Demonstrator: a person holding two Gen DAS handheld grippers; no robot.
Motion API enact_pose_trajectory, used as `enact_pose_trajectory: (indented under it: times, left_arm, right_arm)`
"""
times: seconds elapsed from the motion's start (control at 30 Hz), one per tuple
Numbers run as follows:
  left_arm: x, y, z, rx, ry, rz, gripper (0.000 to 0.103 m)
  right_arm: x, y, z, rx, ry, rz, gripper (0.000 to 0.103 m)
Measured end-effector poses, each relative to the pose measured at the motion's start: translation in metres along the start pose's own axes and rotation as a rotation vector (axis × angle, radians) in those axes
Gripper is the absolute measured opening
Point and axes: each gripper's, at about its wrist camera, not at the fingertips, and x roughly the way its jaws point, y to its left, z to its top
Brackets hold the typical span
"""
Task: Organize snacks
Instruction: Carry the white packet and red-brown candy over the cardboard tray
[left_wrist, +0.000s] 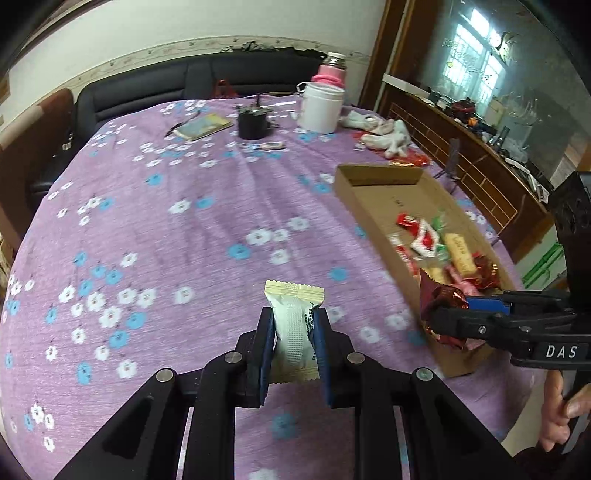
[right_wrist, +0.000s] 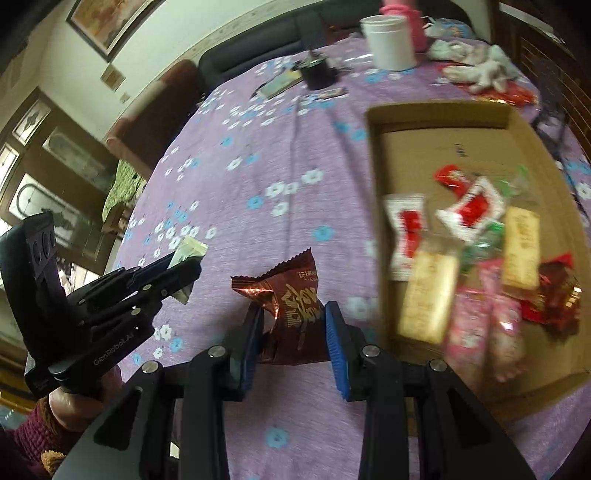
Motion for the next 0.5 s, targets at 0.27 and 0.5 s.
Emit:
enact_pose_trajectory:
  times: [0.27,0.5]
  left_arm:
    - [0.004,-0.056,0.01,0.066,-0.001,-0.035,0.021]
    - [0.014,-0.104,0.02,0.132,0.017,-0.072,0.021]
  right_arm:
    - [-0.036,-0.051,-0.001,0.094,-0.061,-0.033,0.032]
    - [-0.057,-0.083,-0.005,0.141,-0.09,-0.042,0.033]
